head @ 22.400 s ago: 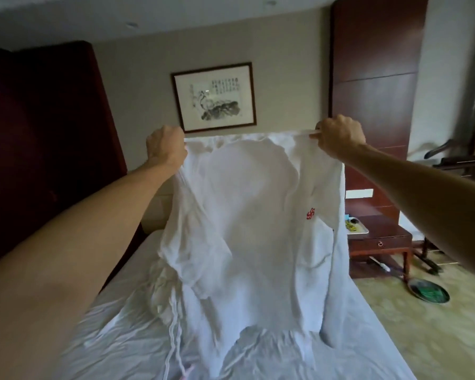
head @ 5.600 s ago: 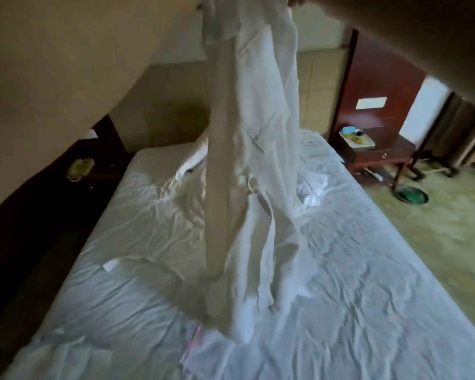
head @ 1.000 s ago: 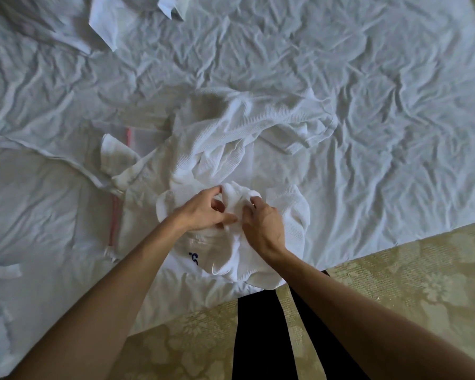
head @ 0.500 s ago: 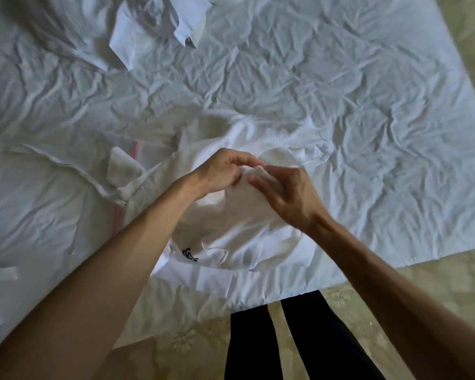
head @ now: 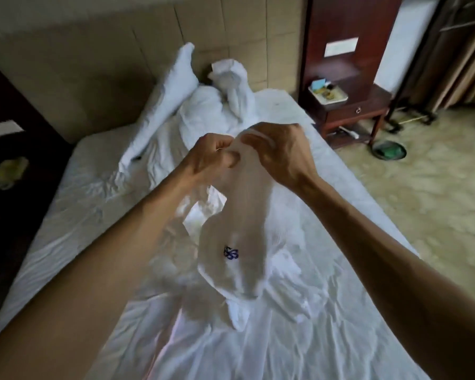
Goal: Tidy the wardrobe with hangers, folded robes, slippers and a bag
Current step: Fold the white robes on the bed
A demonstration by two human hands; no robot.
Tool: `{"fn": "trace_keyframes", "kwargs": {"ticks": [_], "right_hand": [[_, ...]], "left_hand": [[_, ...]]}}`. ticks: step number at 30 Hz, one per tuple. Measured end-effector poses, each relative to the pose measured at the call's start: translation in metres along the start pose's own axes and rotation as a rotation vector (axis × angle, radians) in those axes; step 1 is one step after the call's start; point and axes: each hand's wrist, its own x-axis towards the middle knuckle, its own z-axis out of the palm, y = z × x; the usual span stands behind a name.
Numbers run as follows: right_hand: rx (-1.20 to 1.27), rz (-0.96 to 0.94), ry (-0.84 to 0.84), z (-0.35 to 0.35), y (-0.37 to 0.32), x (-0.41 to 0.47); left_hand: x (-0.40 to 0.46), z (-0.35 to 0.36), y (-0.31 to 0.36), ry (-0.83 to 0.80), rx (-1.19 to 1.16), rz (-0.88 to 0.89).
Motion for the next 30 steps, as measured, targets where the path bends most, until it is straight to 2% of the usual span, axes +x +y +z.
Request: {"fn": "trace_keyframes", "kwargs": {"ticks": [4,7,10,12,17,23,25,27,30], "right_hand": [[0.013,-0.043,0.140,-0.049,-0.051,0.080],[0.045,-0.080,0.223,-0.081,-0.074,0.115],[0.078,-0.060,0.237,-0.098,-0.065,0.121],[0.069,-0.017,0.187,-0.100,-0.040,0.109],[0.059,0.159,-0.100,-0.073,0.072,0.011],[-0.128,0.605,-0.326,-0.056,0.247,-0.179],[-0.215,0.688,-0.411,-0.055,0.291,-0.240],[-0.277,0.747,-0.475,-0.054,0.322,-0.293],[-0.322,0.867,-0.501,-0.047,0.359,-0.348]], "left_hand": [[0.019,-0.072,0.079,0.118,0.005,0.091],[0.026,-0.100,0.121,0.181,-0.010,0.156],[0.031,-0.094,0.131,0.178,-0.080,0.174],[0.035,-0.069,0.118,0.133,-0.100,0.142],[0.035,0.065,0.026,-0.144,-0.163,-0.024],[-0.021,0.288,-0.090,-0.526,-0.160,-0.207],[-0.045,0.346,-0.124,-0.624,-0.192,-0.285],[-0.062,0.389,-0.156,-0.652,-0.169,-0.366],[-0.060,0.431,-0.188,-0.448,-0.049,-0.362]]}}
